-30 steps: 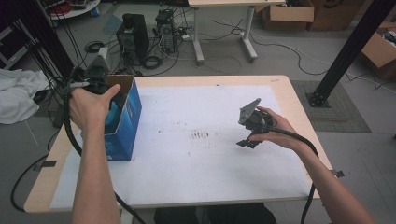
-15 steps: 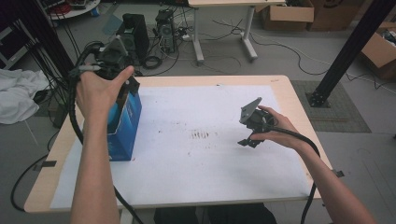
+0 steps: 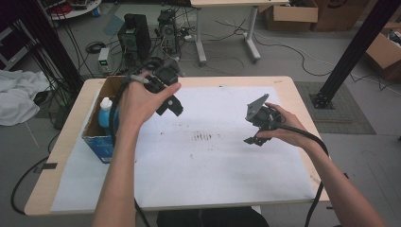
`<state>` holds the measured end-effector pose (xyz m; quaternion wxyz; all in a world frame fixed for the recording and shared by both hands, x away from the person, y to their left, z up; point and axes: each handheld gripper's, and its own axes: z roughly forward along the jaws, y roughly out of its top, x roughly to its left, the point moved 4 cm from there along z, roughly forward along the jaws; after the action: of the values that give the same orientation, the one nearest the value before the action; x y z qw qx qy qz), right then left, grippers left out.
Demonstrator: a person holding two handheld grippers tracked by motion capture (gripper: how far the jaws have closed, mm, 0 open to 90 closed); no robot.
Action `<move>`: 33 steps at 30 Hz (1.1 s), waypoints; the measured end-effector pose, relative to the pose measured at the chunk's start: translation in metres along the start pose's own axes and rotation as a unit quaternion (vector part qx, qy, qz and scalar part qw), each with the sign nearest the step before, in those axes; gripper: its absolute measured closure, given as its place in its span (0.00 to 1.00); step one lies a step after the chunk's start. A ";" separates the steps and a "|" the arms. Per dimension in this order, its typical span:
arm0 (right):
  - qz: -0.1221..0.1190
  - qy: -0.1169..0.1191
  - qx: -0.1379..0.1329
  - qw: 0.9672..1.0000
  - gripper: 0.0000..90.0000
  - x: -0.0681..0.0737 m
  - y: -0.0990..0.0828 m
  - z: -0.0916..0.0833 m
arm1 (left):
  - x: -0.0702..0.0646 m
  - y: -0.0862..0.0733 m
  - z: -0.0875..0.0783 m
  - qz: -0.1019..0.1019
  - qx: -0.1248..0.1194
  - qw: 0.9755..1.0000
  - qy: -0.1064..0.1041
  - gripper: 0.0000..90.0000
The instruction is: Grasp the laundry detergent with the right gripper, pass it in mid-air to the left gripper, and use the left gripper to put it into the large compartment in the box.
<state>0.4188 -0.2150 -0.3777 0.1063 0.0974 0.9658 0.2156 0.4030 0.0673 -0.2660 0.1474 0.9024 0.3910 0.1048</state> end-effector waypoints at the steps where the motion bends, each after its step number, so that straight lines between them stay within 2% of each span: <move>1: -0.001 -0.001 -0.001 1.000 0.19 -0.001 0.001 -0.001 | -0.004 -0.001 0.007 0.004 0.004 1.000 -0.005 0.19; 3: -0.002 -0.003 -0.003 1.000 0.19 -0.001 0.003 -0.004 | -0.010 -0.002 0.022 0.015 0.015 1.000 -0.010 0.19; 5: -0.004 -0.003 -0.003 1.000 0.19 -0.002 0.004 -0.007 | -0.014 -0.004 0.036 0.025 0.027 0.999 -0.005 0.19; 8: -0.003 -0.004 -0.004 1.000 0.19 -0.003 0.005 -0.010 | -0.021 -0.007 0.054 0.033 0.048 0.998 -0.008 0.19; 14: -0.001 -0.004 0.001 1.000 0.19 -0.005 0.003 -0.011 | -0.033 -0.009 0.076 0.049 0.064 0.997 -0.013 0.19; 18: 0.000 -0.004 0.006 1.000 0.19 -0.006 0.002 -0.010 | -0.035 -0.008 0.082 0.052 0.067 0.996 -0.016 0.19; 24: 0.001 -0.006 0.009 1.000 0.19 -0.007 0.001 -0.011 | -0.035 -0.006 0.080 0.050 0.055 0.997 -0.019 0.19; 33: 0.001 -0.007 0.013 1.000 0.19 -0.007 0.001 -0.012 | -0.036 -0.007 0.078 0.053 0.054 0.997 -0.020 0.19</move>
<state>0.4225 -0.2206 -0.3660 0.1115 0.1010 0.9677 0.2025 0.3977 0.0309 -0.3443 0.1000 0.9306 0.3443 0.0731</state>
